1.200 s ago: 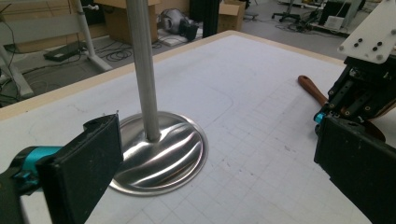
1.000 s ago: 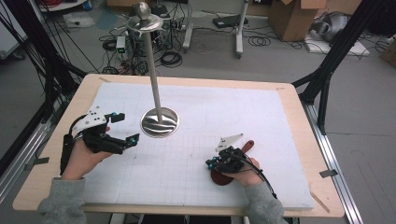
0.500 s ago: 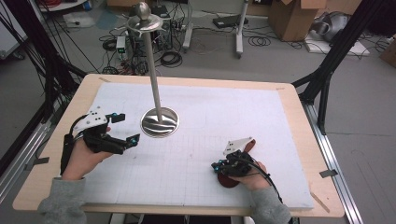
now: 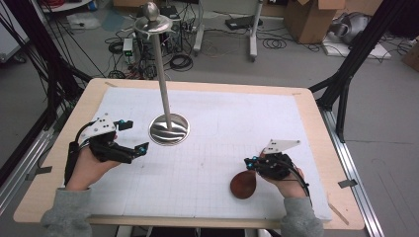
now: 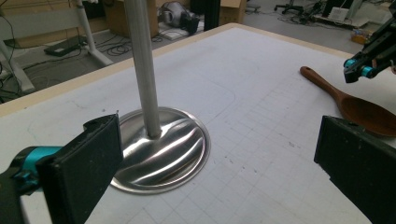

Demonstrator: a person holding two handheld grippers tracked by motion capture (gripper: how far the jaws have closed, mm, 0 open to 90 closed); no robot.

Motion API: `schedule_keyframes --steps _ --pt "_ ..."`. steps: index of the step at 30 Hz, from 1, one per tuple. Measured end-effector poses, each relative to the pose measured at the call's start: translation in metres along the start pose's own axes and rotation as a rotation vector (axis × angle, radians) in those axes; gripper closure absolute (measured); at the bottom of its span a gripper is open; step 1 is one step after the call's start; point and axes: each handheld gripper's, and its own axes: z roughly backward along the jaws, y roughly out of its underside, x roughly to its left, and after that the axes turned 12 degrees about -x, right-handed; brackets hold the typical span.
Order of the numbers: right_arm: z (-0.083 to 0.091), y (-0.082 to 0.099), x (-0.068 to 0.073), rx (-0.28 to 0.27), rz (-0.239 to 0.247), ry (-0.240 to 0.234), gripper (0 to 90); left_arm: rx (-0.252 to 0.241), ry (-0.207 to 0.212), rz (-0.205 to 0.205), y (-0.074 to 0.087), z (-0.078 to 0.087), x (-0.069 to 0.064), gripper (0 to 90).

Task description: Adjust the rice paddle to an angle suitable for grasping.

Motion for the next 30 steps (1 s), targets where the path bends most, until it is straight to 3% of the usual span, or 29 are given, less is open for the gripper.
schedule_keyframes --steps 6,12,14,22,30 --pt "0.017 0.013 -0.018 -0.012 -0.03 0.039 89.8 0.006 0.0 0.002 0.001 -0.001 0.0 1.7" --pt "0.023 0.031 -0.033 0.015 -0.096 0.064 89.7 0.009 0.002 -0.002 0.001 -0.002 -0.001 1.7" --pt "0.022 0.034 -0.036 0.025 -0.097 0.07 89.7 0.008 0.0 -0.003 0.001 -0.002 -0.002 1.7" --pt "0.014 0.039 -0.039 0.07 -0.098 0.085 89.7 0.023 -0.007 -0.014 0.002 -0.002 -0.003 1.7" --pt "0.008 0.04 -0.043 0.067 -0.117 0.081 89.7 0.015 -0.011 -0.001 0.004 0.005 -0.002 1.7"
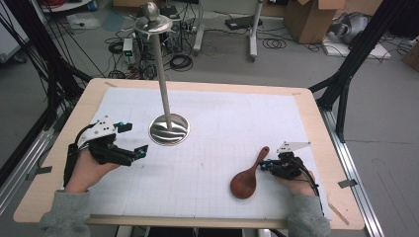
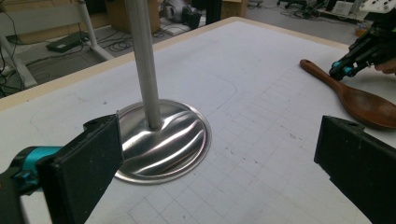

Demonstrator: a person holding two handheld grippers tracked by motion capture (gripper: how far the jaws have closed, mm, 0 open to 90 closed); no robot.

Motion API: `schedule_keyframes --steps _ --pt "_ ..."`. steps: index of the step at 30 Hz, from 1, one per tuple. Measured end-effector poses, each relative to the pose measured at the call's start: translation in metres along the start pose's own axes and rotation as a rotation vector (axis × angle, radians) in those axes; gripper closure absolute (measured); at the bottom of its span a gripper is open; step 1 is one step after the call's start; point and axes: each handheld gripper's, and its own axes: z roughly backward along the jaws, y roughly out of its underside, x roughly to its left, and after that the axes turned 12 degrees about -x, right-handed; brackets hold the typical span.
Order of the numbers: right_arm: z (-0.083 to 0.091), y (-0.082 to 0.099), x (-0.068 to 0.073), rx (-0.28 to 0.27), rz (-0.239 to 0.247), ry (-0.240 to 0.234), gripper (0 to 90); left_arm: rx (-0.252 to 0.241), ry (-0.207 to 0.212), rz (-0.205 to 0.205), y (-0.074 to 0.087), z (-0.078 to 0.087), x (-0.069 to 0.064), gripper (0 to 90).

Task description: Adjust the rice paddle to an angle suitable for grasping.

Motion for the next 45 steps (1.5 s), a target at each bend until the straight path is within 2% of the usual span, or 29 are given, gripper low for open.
schedule_keyframes --steps 5,14,19,31,35,45 --pt "-0.009 -0.002 0.001 -0.002 0.003 -0.019 89.7 0.003 -0.013 -0.001 0.001 0.006 0.001 1.8" --pt "-0.019 -0.007 0.002 -0.004 0.002 -0.026 89.7 0.01 -0.025 0.001 0.004 0.012 0.002 1.7" --pt "-0.022 -0.008 0.002 -0.004 0.002 -0.033 89.7 0.03 -0.035 -0.018 0.006 0.012 0.0 1.7" --pt "-0.029 -0.011 0.005 -0.013 0.009 -0.038 89.7 0.026 -0.04 -0.013 0.007 0.016 0.0 1.7" --pt "-0.034 -0.015 0.007 -0.006 0.025 -0.034 89.8 0.029 -0.042 -0.011 0.008 0.018 0.0 1.7" --pt "-0.05 -0.024 0.016 0.011 0.053 -0.057 89.7 0.026 -0.063 -0.009 0.009 0.029 0.001 1.7"
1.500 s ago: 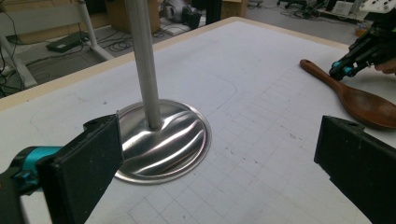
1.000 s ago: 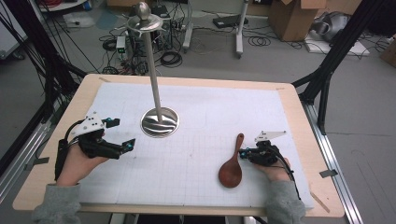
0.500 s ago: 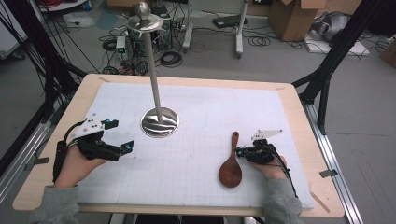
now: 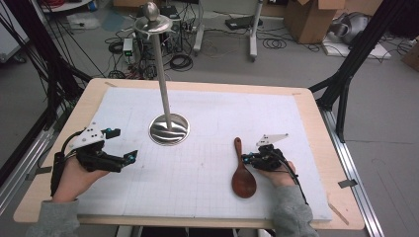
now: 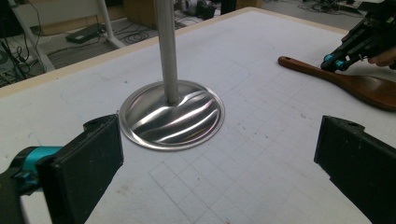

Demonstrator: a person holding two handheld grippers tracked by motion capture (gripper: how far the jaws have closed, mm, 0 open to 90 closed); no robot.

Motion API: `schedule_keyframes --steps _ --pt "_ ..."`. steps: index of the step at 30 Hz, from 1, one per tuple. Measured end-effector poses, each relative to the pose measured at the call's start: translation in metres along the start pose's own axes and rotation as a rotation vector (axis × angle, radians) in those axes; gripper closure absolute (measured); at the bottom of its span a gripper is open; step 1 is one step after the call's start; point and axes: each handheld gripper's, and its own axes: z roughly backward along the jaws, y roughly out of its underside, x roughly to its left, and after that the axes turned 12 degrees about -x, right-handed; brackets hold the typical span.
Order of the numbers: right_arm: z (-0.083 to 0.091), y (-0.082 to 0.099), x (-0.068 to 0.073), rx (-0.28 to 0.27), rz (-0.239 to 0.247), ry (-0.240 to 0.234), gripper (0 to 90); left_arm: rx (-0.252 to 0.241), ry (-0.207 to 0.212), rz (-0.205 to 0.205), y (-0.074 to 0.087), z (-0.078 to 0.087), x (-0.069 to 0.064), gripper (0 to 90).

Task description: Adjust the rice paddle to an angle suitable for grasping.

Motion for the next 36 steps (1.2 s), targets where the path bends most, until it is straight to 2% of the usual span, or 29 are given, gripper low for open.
schedule_keyframes --steps 7,14,20,21,28,36 --pt "-0.01 -0.006 0.003 0.006 0.025 -0.016 89.7 0.003 -0.013 0.003 0.002 0.006 0.0 1.7" --pt "-0.015 -0.01 0.004 0.021 0.016 -0.02 89.7 -0.002 -0.023 0.005 0.002 0.011 0.001 1.7" --pt "-0.02 -0.014 0.01 0.037 0.03 -0.029 89.7 0.002 -0.026 0.006 0.003 0.012 0.002 1.7" --pt "-0.022 -0.015 0.011 0.039 0.046 -0.03 89.7 0.005 -0.027 0.005 0.003 0.013 0.002 1.8" --pt "-0.028 -0.018 0.018 0.05 0.061 -0.051 89.7 0.007 -0.031 0.006 0.004 0.015 0.002 1.7" --pt "-0.037 -0.023 0.027 0.066 0.102 -0.097 89.7 0.009 -0.036 0.007 0.005 0.017 0.002 1.7"
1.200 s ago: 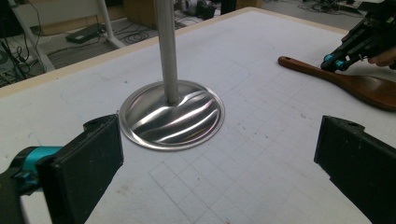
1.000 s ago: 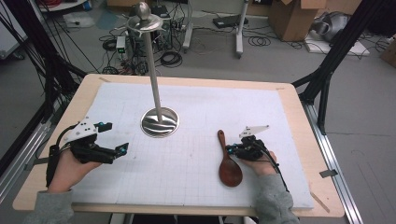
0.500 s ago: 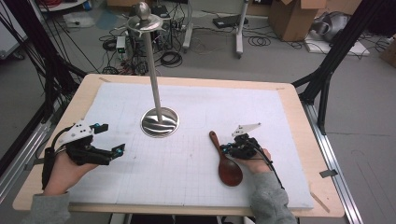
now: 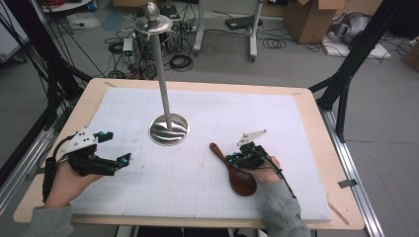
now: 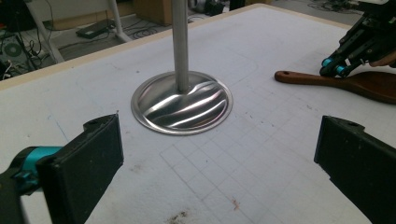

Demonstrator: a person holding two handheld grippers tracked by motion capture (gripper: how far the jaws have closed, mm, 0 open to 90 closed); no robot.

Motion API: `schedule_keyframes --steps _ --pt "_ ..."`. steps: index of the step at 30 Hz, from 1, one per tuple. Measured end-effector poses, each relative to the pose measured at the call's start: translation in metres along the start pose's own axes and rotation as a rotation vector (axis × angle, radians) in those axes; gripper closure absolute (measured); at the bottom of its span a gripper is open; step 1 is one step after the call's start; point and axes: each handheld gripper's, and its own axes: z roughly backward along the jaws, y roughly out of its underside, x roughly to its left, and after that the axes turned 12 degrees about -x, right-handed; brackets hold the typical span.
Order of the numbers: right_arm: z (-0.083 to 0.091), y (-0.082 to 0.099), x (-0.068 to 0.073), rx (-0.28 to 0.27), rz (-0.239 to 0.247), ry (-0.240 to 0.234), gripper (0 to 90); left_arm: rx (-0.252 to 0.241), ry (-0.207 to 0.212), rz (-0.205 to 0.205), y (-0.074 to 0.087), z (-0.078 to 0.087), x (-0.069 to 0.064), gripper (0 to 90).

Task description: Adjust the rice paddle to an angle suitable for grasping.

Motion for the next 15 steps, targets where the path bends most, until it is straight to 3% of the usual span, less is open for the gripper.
schedule_keyframes --steps 12,15 --pt "-0.0038 -0.0043 0.0058 0.022 0.027 0.012 89.8 0.003 0.001 0.002 0.0013 -0.0009 -0.0003 1.7" --pt "-0.0045 -0.0046 0.0066 0.02 0.026 -0.004 89.7 0.004 0.002 0.005 0.0018 -0.0012 -0.0005 1.7"
